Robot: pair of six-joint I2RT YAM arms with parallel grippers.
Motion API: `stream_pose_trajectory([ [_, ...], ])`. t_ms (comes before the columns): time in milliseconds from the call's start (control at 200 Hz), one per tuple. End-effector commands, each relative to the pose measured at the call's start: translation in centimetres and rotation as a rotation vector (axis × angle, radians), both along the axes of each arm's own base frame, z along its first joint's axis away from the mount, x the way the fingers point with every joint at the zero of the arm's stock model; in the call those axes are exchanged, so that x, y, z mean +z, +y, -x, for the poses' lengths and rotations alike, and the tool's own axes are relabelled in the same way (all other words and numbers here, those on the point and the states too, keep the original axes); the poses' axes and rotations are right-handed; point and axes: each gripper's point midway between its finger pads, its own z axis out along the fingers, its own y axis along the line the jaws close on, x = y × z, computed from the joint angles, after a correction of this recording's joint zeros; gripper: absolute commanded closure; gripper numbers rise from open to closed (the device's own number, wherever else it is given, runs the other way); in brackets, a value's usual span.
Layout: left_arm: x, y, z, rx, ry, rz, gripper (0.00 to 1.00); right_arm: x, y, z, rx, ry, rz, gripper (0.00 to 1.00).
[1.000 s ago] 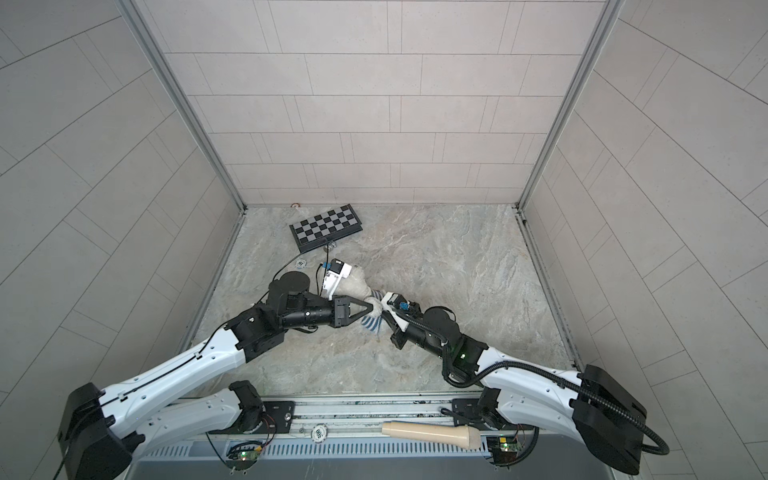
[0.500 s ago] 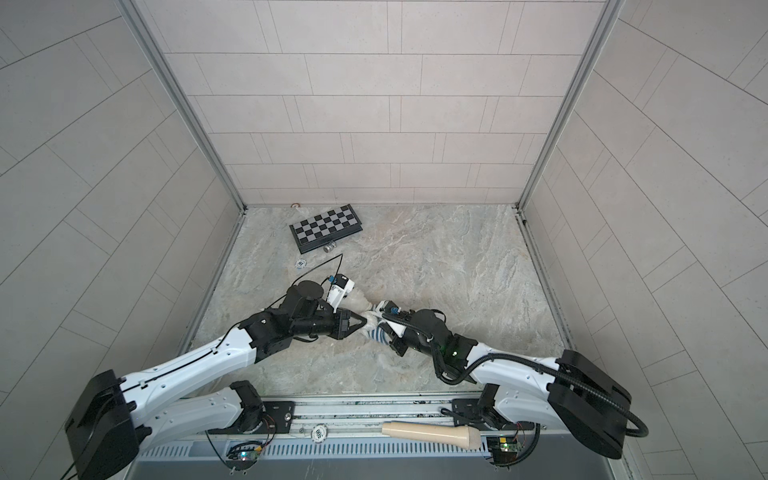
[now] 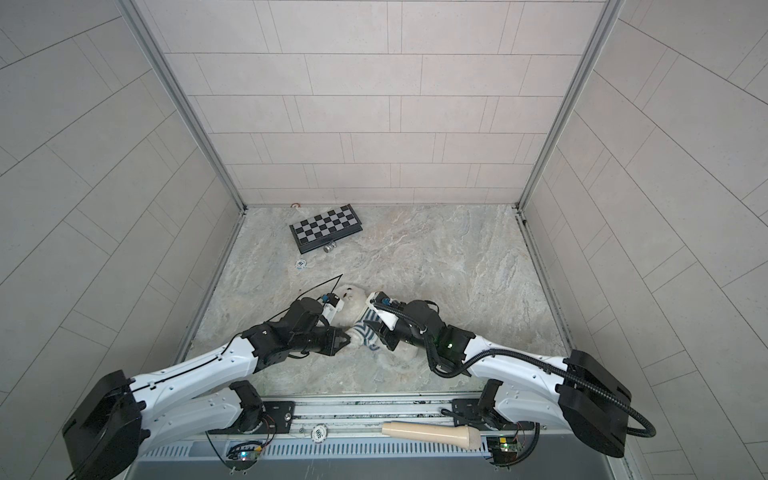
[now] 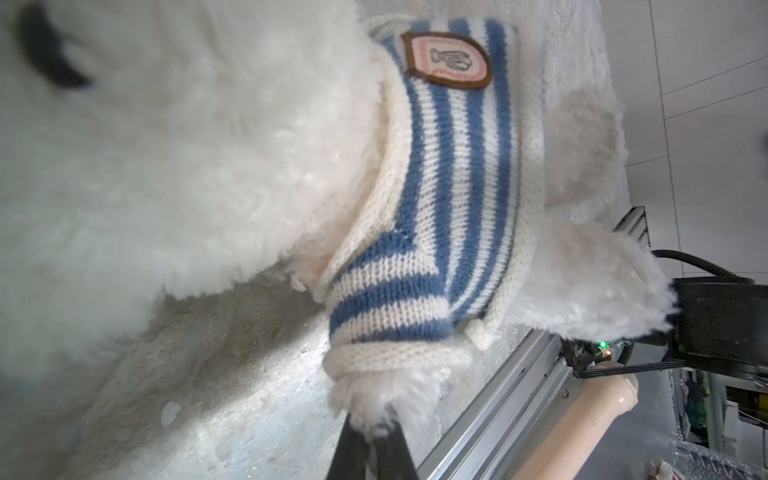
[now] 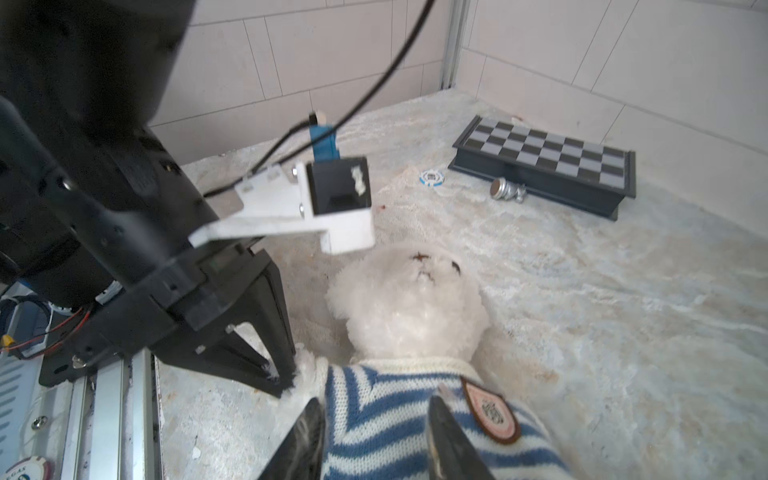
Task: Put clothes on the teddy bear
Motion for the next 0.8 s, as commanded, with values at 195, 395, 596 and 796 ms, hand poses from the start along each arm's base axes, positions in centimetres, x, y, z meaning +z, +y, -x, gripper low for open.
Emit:
stream_pose_trajectory([
  [195,-1.2,2.5,0.3,0.022,-0.037,-0.101,0.92,-4.9,1.0,-1.1,-0.036,0.112,0.103,0.57],
  [395,-0.5,2.3,0.6,0.044,-0.053,-0.039,0.7,-6.8,1.6,-1.0,-0.025,0.151,0.122,0.57],
  [596,0.4,0.9,1.2,0.039,-0.071,-0.004,0.67,-8.0,1.7,-0.7,-0.023,0.175,0.146,0.6],
  [796,-0.4,0.3,1.0,0.067,-0.058,-0.025,0.59,-8.8,1.6,-0.5,-0.03,0.19,0.163,0.62],
])
